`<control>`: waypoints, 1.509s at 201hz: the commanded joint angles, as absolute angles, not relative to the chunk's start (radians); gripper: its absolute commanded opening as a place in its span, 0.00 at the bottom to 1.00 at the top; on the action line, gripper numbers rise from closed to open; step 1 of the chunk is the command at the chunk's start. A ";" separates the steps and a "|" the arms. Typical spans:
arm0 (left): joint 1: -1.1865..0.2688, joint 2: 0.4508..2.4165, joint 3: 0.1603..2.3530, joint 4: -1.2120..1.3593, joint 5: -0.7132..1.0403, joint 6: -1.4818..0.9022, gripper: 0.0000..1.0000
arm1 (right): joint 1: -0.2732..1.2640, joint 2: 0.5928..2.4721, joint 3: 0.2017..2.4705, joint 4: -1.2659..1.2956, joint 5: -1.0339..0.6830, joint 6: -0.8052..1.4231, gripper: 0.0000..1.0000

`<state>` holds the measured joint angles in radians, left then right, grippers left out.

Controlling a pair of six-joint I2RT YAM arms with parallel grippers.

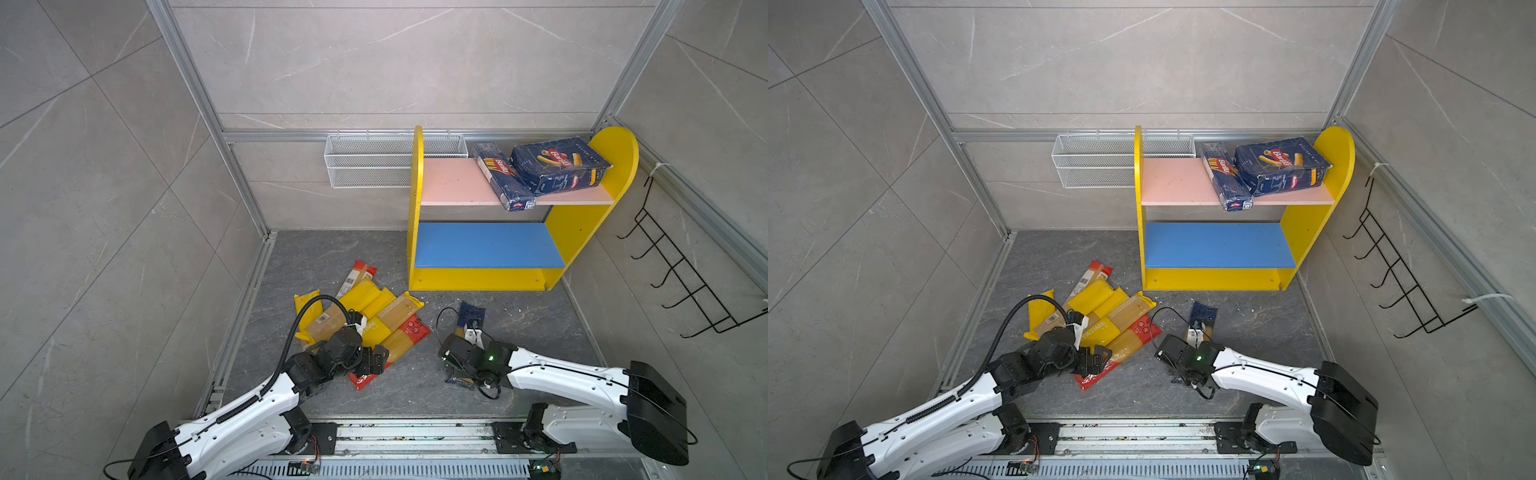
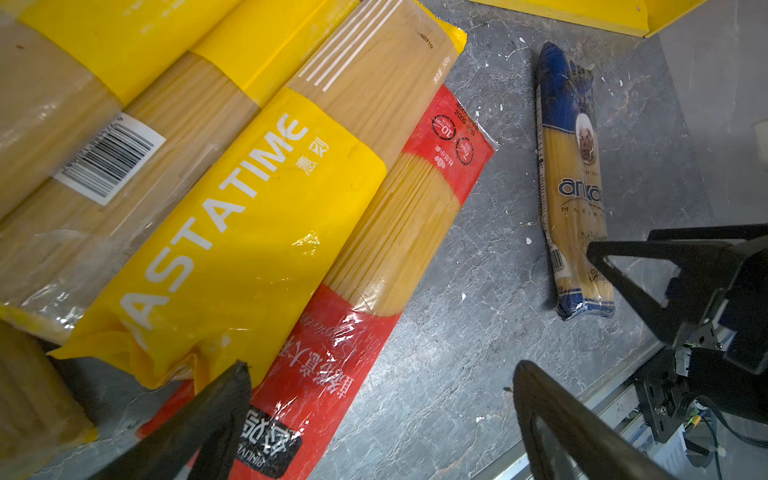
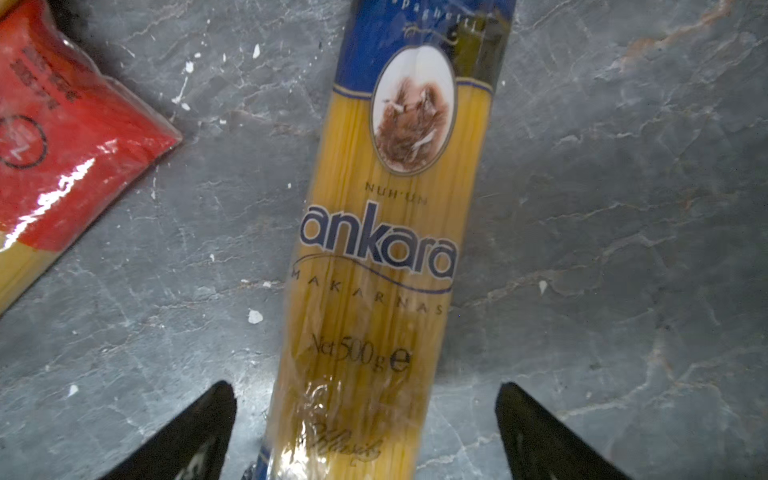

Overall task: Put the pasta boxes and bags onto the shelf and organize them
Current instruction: 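Grasp the yellow Ankara spaghetti bag by its end with the right gripper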

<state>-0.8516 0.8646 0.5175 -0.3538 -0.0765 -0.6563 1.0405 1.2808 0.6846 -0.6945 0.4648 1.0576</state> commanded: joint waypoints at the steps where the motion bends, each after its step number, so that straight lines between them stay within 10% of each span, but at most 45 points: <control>1: -0.846 0.872 0.515 -0.310 -0.068 -0.673 1.00 | 1.116 1.334 0.653 -0.658 0.574 1.187 0.99; 188: -0.849 0.780 0.559 -0.411 -0.100 -0.723 1.00 | 1.337 1.853 0.415 -0.225 0.651 1.547 0.96; 234: -0.852 0.805 0.585 -0.402 -0.092 -0.708 1.00 | 1.375 1.797 0.398 -0.272 0.651 1.583 0.58; 303: -0.853 0.777 0.587 -0.418 -0.110 -0.694 1.00 | 1.393 1.414 0.454 -0.585 0.737 1.530 0.41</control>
